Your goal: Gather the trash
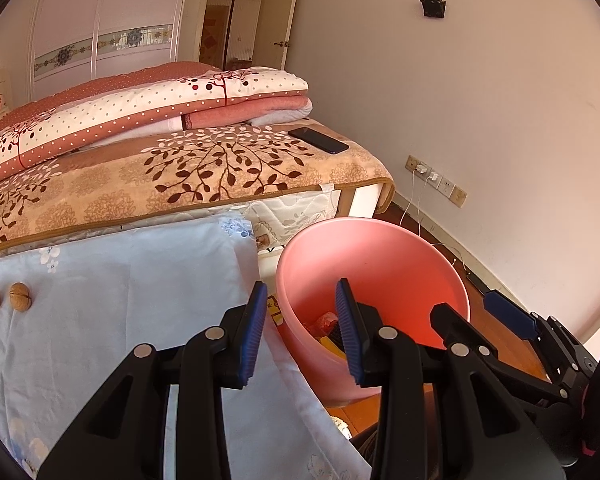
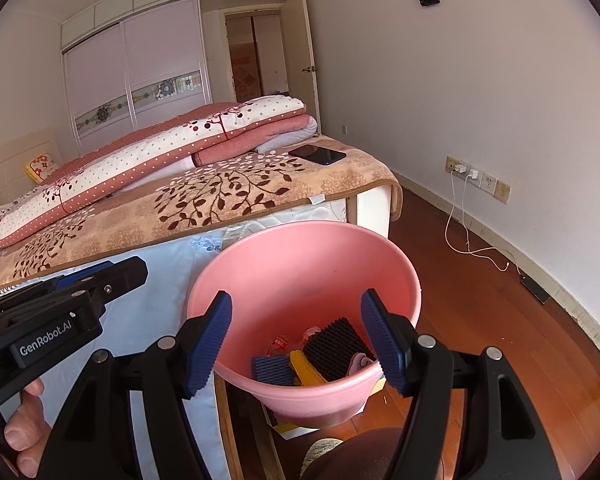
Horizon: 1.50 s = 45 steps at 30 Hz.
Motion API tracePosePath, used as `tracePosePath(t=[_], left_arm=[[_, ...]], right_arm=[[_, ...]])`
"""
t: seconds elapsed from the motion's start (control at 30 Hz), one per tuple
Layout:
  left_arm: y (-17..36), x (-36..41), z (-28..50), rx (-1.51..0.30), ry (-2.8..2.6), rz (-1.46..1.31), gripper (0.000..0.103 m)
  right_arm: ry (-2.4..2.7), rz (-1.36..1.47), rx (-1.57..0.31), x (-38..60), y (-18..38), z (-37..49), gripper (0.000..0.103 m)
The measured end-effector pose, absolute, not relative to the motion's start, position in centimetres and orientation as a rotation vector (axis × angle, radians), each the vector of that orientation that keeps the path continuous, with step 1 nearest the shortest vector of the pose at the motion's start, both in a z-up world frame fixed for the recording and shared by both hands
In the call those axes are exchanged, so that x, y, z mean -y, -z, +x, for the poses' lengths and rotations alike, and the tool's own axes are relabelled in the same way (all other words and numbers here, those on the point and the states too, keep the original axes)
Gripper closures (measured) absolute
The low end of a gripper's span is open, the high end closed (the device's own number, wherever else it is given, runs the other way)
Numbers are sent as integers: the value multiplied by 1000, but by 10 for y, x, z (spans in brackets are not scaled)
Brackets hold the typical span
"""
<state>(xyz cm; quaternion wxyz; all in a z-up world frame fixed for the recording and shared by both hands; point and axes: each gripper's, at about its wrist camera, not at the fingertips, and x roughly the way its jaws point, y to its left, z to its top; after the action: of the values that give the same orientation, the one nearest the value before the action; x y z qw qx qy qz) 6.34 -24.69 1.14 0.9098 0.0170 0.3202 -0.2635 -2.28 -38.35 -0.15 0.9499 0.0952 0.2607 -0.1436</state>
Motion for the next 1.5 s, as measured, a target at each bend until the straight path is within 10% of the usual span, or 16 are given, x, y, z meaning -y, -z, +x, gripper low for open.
tracePosePath(t=[1.5], left_arm=[[-30,215,2,-534,524,32,67]], right_arm=[[347,154,-479,347,-14,-79,35]])
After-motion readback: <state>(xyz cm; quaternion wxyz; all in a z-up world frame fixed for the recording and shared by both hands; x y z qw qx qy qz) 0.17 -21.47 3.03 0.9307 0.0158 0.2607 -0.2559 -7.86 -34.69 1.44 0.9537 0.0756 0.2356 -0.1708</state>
